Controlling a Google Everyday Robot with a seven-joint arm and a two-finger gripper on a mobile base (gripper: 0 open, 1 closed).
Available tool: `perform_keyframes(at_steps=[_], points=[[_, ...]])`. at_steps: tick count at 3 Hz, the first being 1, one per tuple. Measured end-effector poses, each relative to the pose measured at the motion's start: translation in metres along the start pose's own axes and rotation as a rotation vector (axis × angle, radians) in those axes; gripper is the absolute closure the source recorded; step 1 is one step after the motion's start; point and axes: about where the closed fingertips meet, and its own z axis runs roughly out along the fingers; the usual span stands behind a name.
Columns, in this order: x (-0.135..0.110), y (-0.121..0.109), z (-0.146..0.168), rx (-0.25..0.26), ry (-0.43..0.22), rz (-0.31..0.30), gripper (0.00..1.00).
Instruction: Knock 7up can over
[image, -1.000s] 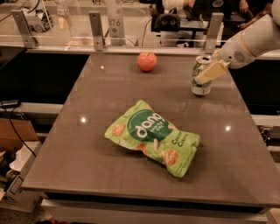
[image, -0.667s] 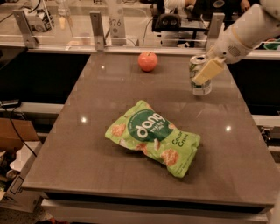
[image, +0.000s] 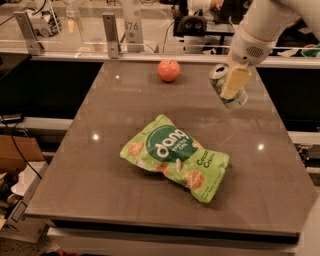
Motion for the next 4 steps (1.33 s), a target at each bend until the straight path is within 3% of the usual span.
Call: perform_keyframes(at_steps=[1,2,4], points=[[-0.003,0.004,0.010,-0.053,0.058,-0.045,1.00],[-0.005,0.003,0.027,-0.093,0.100,-0.066,0.84],[-0.011,0.003,0.046,-0.118,0.154,-0.097,0.38]])
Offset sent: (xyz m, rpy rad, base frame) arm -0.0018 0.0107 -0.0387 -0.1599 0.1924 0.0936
